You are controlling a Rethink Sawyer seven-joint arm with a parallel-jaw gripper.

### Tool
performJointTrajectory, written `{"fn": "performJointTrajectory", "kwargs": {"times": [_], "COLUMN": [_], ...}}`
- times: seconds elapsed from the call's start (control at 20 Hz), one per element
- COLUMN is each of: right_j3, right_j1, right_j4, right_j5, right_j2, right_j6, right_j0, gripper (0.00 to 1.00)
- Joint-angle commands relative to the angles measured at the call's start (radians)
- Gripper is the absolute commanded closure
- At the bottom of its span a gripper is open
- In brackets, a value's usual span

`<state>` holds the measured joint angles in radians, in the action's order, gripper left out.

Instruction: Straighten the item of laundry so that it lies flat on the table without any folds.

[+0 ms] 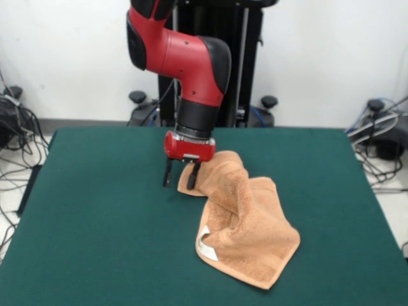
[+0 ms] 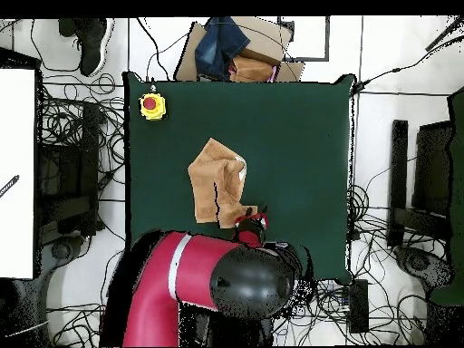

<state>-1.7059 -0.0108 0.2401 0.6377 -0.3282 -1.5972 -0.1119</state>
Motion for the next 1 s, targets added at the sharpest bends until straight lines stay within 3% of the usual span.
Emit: {"fn": "performJointTrajectory", "kwargs": {"times": [0.05, 1.0], "right_j3": [0.081, 0.095], "right_j1": [-0.005, -0.017], "right_j4": [-0.064, -0.043], "right_j5": [-0.058, -0.06], "right_j2": [0.05, 0.064], "right_j6": [-0.133, -0.137], "right_j0": [0.024, 0.0], "gripper": [0.0, 0.0]}}
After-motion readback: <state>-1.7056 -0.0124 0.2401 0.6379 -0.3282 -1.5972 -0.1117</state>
